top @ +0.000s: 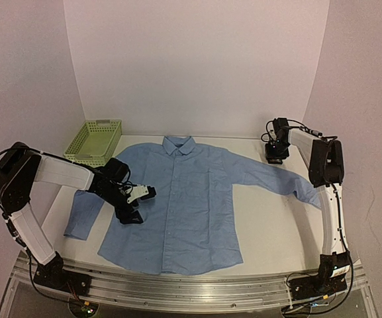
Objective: Pin the brooch onto the clothing
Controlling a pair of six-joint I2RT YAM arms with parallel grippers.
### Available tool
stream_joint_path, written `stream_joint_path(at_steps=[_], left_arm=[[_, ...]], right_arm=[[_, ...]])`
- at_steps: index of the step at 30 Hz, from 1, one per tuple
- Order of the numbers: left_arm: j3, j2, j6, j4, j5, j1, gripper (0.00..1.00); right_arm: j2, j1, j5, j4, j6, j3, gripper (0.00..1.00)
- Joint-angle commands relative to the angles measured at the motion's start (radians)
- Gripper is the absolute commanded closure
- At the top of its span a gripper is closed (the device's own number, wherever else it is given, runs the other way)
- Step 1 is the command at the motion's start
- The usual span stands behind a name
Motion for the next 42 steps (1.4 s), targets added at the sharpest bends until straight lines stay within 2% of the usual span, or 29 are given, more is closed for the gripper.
stream_joint_path(at_steps=[1,15,42], left_arm=[[0.035,0.001,-0.013,-0.015,0.007,0.003,0.22],[0.020,0.002,-0.001,0.002,-0.009,0.003,0.22],[0.026,-0.025,0.017,0.008,-0.010,0.003,0.21]], right_arm=[[0.026,-0.009,-0.014,-0.004,0.002,0.039,0.57],[-0.026,-0.009,-0.068,-0.003,0.009,0.021,0.68],[-0.112,0.000,-0.077,-0.003,-0.011,0.025,0.72]])
